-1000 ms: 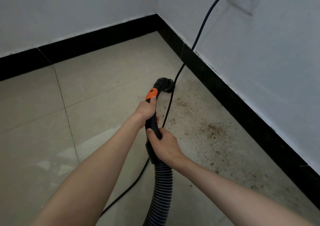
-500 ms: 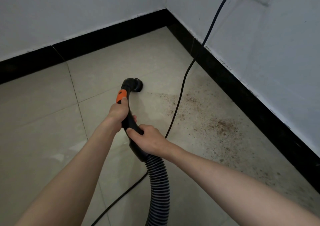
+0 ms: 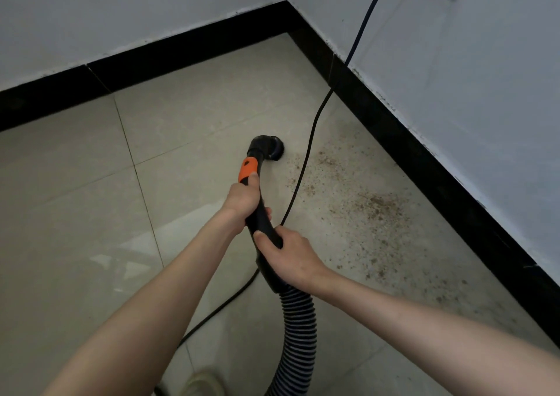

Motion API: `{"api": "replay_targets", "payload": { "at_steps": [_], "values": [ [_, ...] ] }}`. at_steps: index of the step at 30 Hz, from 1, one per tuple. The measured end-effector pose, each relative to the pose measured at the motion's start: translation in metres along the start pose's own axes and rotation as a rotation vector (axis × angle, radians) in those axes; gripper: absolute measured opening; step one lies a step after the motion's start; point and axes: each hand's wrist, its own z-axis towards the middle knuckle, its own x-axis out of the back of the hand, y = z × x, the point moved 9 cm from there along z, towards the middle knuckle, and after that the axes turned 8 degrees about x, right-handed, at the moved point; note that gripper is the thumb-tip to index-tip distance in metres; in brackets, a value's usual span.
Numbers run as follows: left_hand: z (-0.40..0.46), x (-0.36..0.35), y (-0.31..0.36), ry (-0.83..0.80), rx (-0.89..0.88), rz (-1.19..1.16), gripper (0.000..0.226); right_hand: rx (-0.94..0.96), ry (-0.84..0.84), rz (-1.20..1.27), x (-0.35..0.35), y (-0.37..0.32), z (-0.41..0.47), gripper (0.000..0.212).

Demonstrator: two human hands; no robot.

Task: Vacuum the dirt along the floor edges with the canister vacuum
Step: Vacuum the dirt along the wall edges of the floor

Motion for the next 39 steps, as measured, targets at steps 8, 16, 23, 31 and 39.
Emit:
{"api": "replay_targets", "payload": {
  "at_steps": [8,16,23,31,39],
  "values": [
    [-0.010,-0.039,-0.001,-0.073,0.014,0.092,0.038,-0.030,0.090,0.012,0.024,0.015,-0.018,0.029],
    [-0.007,0.006,0.004,0.015,0.033,-0.026,0.037,0.037,-0.060,0.011,0.000,-0.013,0.006,0.030],
    [-0.022,0.083,-0.032,0.147,0.114,-0.233,0.034,0.101,-0.344,-0.148,-0.051,-0.036,0.011,0.032],
    [-0.039,0.057,-0.065,0.086,0.156,-0.301,0.042,0.081,-0.355,-0.105,-0.034,-0.012,-0.024,0.038],
    [-0.041,-0.004,-0.051,-0.054,0.131,-0.127,0.051,-0.034,-0.155,-0.020,0.003,0.013,-0.044,0.030]
  ]
}}
